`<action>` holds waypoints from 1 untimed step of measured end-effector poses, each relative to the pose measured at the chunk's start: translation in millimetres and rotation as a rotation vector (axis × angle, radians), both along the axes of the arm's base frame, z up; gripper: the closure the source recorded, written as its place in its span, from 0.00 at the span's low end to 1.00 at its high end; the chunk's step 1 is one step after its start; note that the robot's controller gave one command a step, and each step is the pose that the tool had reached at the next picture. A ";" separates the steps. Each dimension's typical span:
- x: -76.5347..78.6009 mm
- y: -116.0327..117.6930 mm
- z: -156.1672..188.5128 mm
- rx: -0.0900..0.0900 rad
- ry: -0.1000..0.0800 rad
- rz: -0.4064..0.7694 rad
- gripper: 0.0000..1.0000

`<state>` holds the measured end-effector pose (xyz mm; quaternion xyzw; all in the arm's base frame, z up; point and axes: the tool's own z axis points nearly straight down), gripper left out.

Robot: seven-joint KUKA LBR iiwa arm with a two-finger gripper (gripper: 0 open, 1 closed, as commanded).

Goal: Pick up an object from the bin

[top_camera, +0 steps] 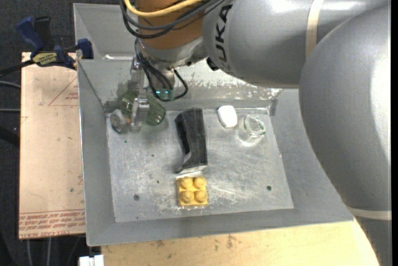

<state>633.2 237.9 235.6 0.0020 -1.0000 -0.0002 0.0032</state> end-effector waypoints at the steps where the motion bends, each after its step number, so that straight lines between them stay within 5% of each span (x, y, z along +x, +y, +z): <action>1: 1.8 -1.4 5.6 0.001 -0.008 -0.003 0.00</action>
Offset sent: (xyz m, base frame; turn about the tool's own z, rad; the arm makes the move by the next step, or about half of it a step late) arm 0.0162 -0.0706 -0.1656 -0.0022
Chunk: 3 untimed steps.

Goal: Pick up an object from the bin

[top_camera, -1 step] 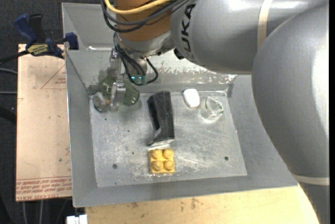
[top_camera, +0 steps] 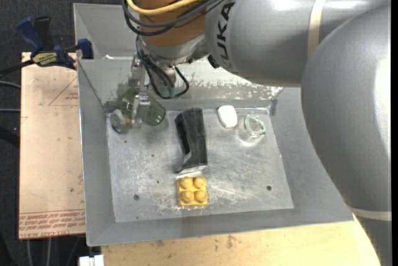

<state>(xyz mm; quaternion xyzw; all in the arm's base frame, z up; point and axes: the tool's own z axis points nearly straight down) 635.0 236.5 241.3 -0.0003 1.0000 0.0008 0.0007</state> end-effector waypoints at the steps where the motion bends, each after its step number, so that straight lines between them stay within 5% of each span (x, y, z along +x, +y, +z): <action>1: 7.6 -30.0 -74.9 0.003 -0.005 0.003 0.00; 2: 14.5 -74.5 -80.6 0.000 -0.003 0.143 0.00; 3: 11.1 -89.2 -92.9 0.000 0.000 -0.176 0.00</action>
Offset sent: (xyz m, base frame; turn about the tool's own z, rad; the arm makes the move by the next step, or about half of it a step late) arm 0.0141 -0.0752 -0.0813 -0.1428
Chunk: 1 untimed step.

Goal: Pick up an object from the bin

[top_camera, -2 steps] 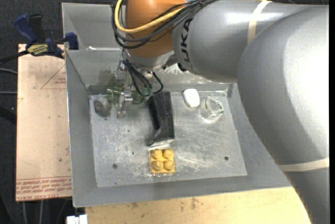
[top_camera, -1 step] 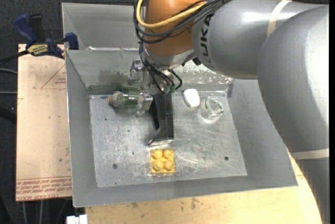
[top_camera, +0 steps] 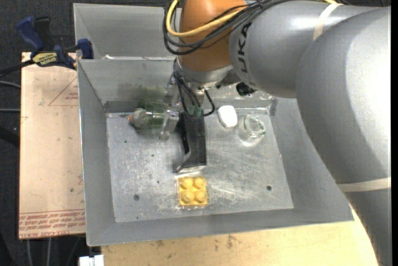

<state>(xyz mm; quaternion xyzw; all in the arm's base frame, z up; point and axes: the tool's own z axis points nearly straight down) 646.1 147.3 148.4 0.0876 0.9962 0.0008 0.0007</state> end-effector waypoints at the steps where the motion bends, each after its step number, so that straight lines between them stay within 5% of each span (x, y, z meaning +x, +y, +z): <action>1: -3.5 1.2 -55.1 0.001 -0.004 -0.122 0.00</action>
Offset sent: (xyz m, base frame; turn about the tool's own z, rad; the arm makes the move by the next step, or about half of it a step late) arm -0.0042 0.0139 -0.0784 0.0821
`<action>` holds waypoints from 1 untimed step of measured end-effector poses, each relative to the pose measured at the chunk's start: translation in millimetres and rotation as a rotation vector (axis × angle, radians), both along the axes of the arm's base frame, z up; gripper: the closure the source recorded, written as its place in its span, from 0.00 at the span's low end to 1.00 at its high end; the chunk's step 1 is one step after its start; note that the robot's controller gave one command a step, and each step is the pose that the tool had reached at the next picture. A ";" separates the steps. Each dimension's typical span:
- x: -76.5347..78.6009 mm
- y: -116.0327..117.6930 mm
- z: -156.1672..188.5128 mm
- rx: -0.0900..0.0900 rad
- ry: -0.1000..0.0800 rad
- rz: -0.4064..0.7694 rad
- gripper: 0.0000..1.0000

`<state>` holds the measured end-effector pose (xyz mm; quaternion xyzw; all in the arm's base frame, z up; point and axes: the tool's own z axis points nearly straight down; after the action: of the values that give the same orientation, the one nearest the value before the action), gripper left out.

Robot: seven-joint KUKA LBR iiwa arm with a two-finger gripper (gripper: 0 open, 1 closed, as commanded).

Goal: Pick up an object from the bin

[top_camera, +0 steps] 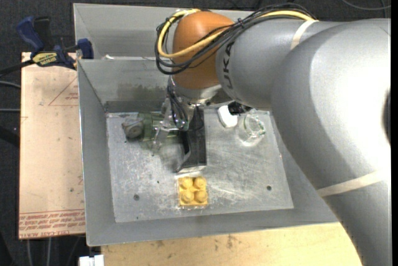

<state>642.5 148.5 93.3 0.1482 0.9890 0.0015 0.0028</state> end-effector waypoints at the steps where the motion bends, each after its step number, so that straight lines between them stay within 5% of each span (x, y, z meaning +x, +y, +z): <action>1: 3.4 11.7 -16.4 -0.002 -0.001 0.038 1.00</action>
Offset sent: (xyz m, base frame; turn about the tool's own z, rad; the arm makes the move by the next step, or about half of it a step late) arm 0.0000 0.0000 0.0000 0.0000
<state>646.0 160.2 76.9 0.1291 0.9916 0.0005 0.0036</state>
